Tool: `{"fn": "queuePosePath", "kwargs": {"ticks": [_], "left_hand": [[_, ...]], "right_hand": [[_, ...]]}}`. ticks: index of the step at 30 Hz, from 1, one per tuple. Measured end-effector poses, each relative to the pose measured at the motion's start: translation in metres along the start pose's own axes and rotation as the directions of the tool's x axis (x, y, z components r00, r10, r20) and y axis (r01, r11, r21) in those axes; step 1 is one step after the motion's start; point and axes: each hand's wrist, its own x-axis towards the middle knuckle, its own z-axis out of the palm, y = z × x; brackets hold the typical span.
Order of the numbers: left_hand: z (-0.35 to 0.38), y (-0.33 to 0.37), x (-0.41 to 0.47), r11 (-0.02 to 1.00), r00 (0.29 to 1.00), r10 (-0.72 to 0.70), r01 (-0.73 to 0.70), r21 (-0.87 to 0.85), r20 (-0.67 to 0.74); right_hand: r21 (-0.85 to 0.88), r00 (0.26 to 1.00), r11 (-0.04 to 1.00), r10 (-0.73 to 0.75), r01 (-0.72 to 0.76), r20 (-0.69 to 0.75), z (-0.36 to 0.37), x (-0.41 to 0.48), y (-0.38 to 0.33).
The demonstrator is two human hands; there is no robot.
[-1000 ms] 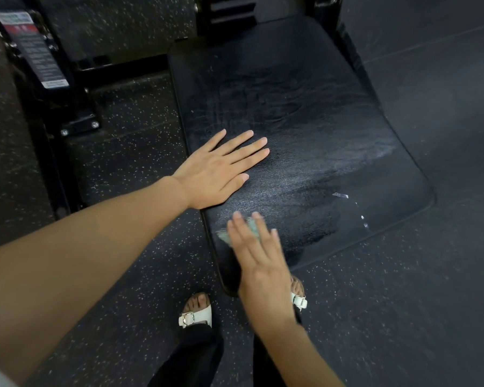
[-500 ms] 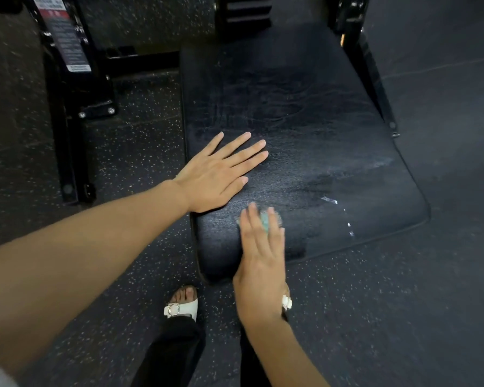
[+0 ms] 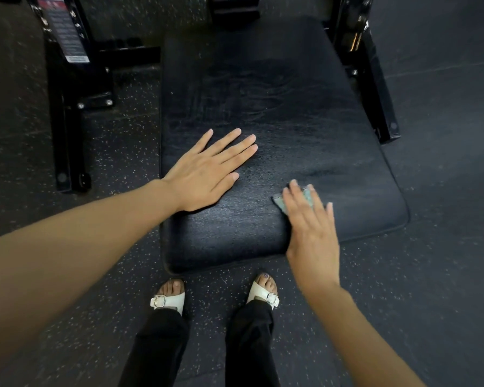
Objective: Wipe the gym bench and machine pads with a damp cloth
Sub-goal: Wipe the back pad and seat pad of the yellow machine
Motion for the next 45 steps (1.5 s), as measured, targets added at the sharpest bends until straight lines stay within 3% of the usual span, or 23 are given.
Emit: {"fn": "queuePosePath", "kwargs": {"ticks": [5,10,12,14,16,20,23,31,36,41,45], "left_hand": [[0.004,0.011,0.009,1.0,0.999,-0.031,0.031,0.002,-0.006],[0.006,0.013,0.011,0.999,0.998,-0.052,0.053,0.014,-0.025],[0.006,0.014,0.011,0.998,0.998,-0.053,0.054,0.013,-0.024],[0.006,0.015,0.011,0.998,0.998,-0.058,0.058,0.012,-0.028],[0.005,0.016,0.011,0.998,0.998,-0.06,0.061,0.012,-0.032],[0.004,0.017,0.011,0.997,0.997,-0.069,0.069,0.014,-0.03],[0.003,0.019,0.011,0.997,0.997,-0.075,0.075,0.015,-0.025],[0.004,0.02,0.012,0.996,0.996,-0.091,0.091,0.02,-0.027],[0.004,0.02,0.012,0.995,0.995,-0.09,0.091,0.027,-0.038],[0.004,0.021,0.012,0.996,0.995,-0.088,0.089,0.023,-0.049],[0.004,0.021,0.012,0.996,0.995,-0.089,0.091,0.028,-0.05]], "right_hand": [[0.043,0.988,0.988,0.15,-0.149,-0.029,-0.013,0.012,0.045],[0.118,0.959,0.961,0.261,-0.248,-0.113,-0.003,0.011,0.015],[0.089,0.988,0.987,0.143,-0.137,-0.063,0.0,0.008,-0.002],[-0.009,0.991,1.0,0.013,-0.011,0.133,-0.004,0.004,-0.022],[-0.047,0.972,0.995,-0.071,0.084,0.225,-0.004,-0.004,-0.036],[0.034,0.977,0.98,-0.197,0.194,0.081,0.004,-0.007,-0.033],[0.057,0.97,0.97,-0.238,0.235,0.051,-0.001,-0.001,-0.004],[0.033,1.0,0.999,0.017,-0.018,0.026,-0.021,0.024,0.07],[0.115,0.976,0.974,0.205,-0.196,-0.073,-0.011,0.023,0.032],[-0.043,0.999,0.999,0.004,-0.002,0.048,0.003,0.009,-0.019],[0.009,0.985,0.987,-0.163,0.163,0.053,0.005,0.007,-0.019]]}}
